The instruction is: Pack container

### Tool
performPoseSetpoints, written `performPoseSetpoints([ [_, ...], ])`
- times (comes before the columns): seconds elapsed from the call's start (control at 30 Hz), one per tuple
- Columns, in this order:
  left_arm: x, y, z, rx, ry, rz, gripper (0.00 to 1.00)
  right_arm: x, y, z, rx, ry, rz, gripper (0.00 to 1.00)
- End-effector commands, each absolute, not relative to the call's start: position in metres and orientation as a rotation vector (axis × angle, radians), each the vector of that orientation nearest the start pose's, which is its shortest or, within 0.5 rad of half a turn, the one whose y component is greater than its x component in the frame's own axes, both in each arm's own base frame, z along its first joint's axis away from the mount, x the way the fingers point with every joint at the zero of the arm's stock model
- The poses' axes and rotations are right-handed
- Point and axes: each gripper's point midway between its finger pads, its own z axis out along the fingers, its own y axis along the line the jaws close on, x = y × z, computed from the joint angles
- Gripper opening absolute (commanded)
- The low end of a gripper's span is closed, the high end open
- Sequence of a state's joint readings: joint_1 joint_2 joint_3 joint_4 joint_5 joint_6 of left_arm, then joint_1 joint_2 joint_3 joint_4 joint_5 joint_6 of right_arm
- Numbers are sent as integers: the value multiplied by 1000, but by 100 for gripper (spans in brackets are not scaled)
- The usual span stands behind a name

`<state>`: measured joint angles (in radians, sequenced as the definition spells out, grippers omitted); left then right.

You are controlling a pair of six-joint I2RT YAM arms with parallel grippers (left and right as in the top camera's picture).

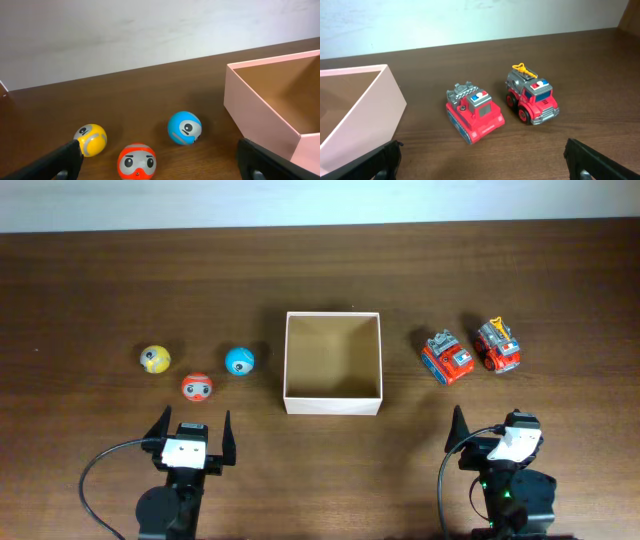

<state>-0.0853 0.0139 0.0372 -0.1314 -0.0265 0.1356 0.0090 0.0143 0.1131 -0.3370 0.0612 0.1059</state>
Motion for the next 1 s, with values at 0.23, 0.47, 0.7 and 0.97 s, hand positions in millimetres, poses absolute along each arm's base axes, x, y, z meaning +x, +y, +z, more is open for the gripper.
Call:
performPoseSetpoints([
  [0.23, 243, -17, 156, 182, 1664, 67, 99, 231, 21, 183, 60, 1726, 229, 99],
  [0.47, 243, -17, 156, 182, 1664, 67, 99, 241, 27, 232, 18, 1936, 228, 99],
  [0.7, 243, -17, 156, 182, 1664, 67, 99, 278, 27, 258, -70, 2405, 176, 99],
  [0.97, 243, -17, 156, 182, 1664, 67, 99, 340, 21, 230, -288, 2683, 78, 99],
])
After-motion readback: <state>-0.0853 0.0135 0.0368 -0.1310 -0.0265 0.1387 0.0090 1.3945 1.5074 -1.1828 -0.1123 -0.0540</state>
